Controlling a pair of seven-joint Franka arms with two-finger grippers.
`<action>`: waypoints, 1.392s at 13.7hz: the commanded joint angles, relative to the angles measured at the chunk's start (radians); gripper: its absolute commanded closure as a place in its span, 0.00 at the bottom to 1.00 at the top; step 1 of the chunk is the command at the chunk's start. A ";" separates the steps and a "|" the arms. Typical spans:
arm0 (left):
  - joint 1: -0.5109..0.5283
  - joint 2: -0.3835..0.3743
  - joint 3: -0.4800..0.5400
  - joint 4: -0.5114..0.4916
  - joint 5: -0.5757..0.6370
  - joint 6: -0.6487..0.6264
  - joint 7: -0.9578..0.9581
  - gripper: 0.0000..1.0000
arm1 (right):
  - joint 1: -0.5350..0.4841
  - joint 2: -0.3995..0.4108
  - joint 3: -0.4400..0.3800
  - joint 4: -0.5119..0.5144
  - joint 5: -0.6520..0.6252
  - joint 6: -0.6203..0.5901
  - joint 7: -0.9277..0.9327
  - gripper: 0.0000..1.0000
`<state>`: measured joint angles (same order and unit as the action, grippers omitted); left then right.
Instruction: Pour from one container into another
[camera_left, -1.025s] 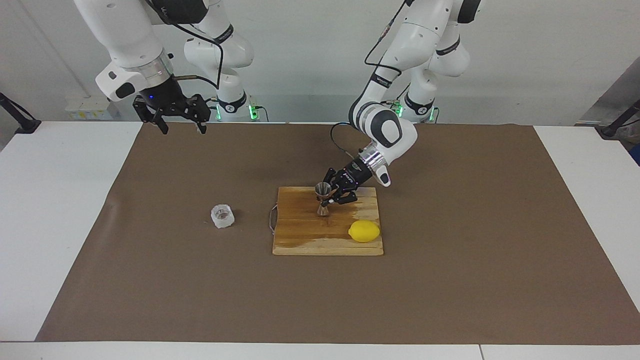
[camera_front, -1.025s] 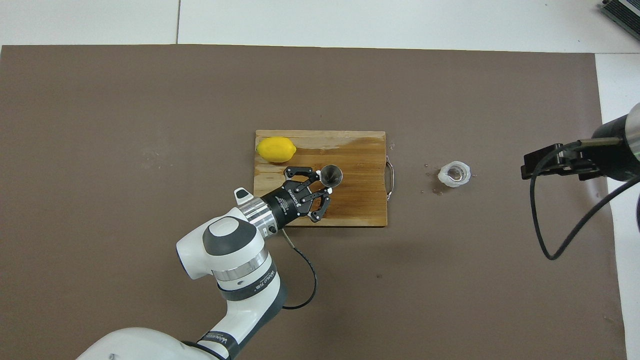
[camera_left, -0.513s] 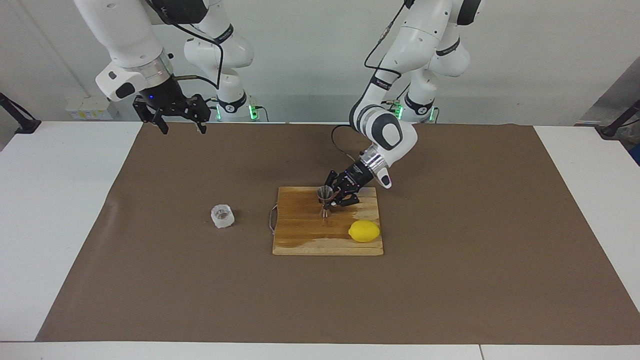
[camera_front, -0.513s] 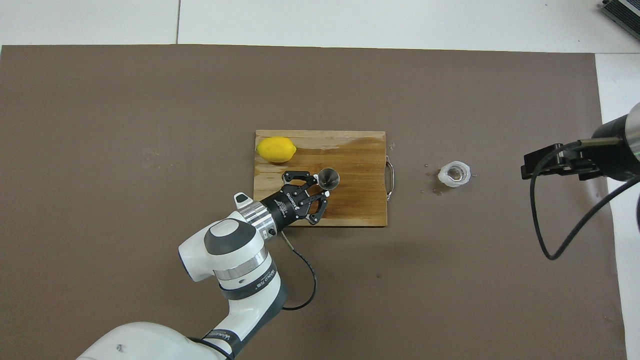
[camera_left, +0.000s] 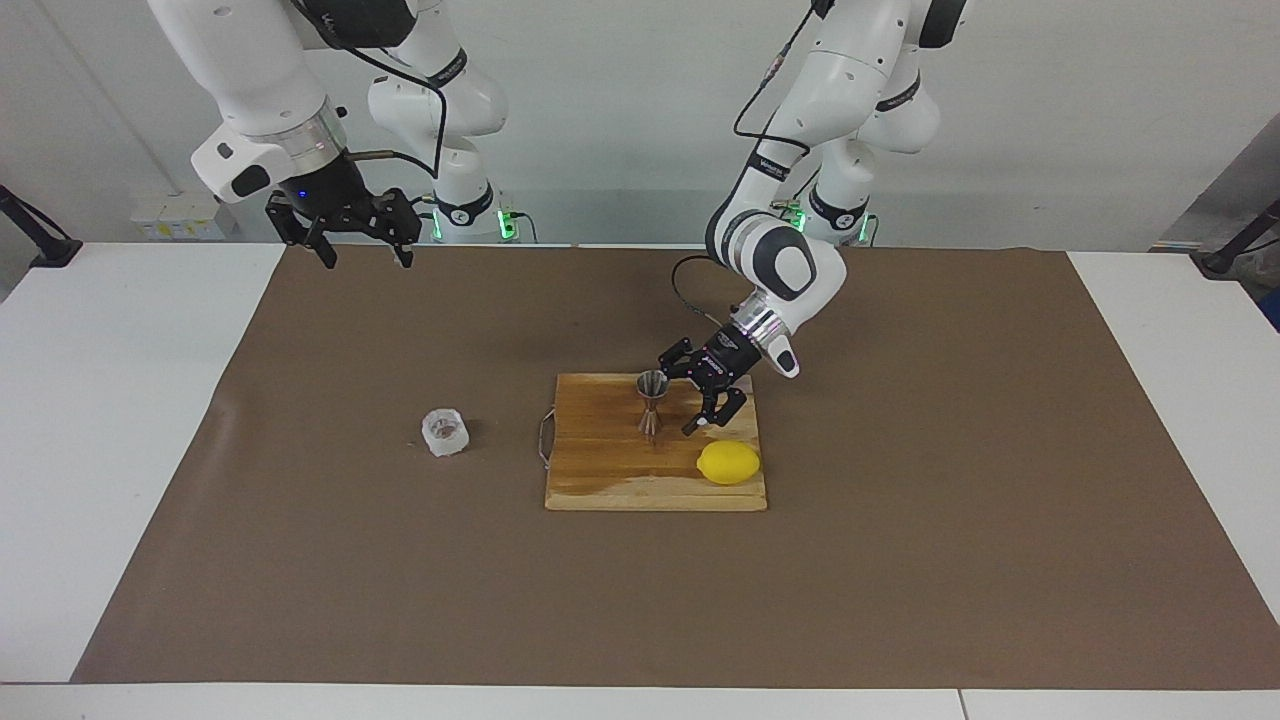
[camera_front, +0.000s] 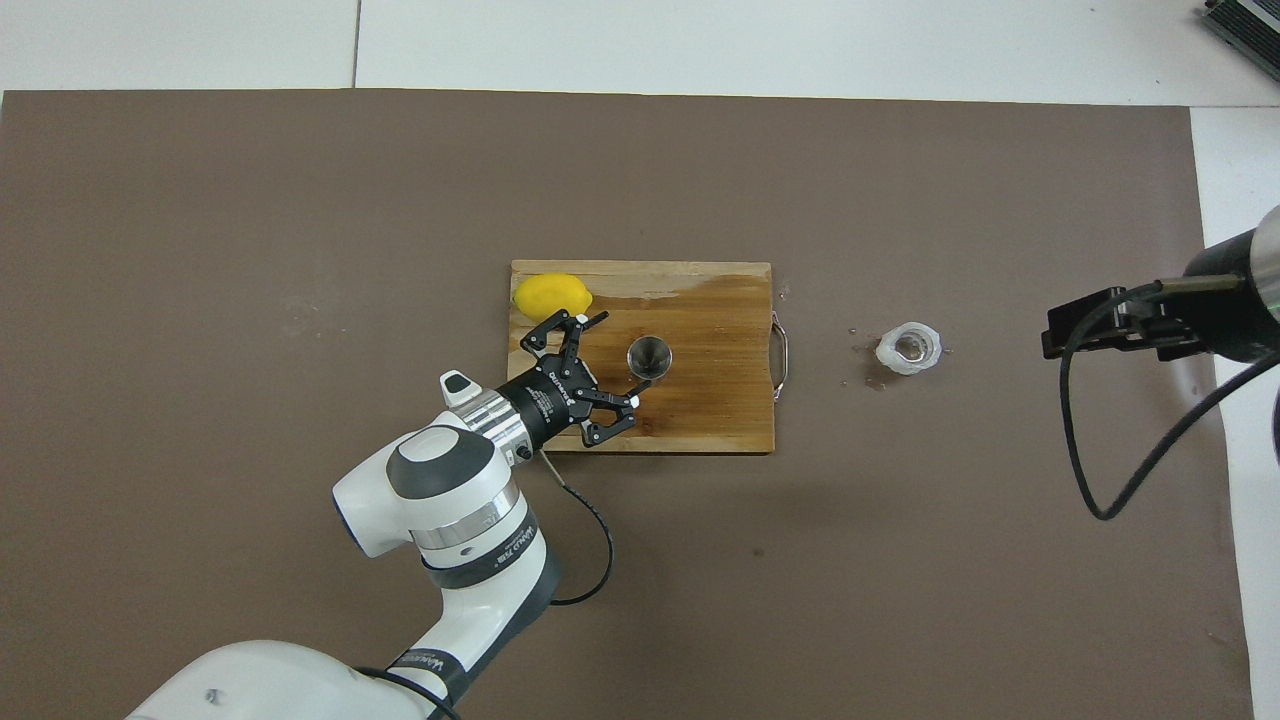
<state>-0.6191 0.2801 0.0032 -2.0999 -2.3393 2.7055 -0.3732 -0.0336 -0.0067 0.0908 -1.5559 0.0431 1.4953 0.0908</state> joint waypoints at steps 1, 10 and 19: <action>-0.007 -0.053 -0.005 0.034 0.111 0.185 0.004 0.00 | -0.014 -0.003 0.006 -0.001 0.006 0.006 -0.023 0.00; 0.009 -0.096 0.003 0.035 0.688 0.241 0.016 0.00 | -0.014 -0.003 0.006 -0.001 0.006 0.006 -0.023 0.00; 0.162 -0.110 0.018 0.063 1.162 -0.048 0.017 0.00 | -0.014 -0.003 0.006 -0.001 0.006 0.006 -0.023 0.00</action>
<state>-0.4851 0.1862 0.0178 -2.0370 -1.2624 2.7238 -0.3681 -0.0336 -0.0067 0.0908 -1.5559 0.0430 1.4953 0.0908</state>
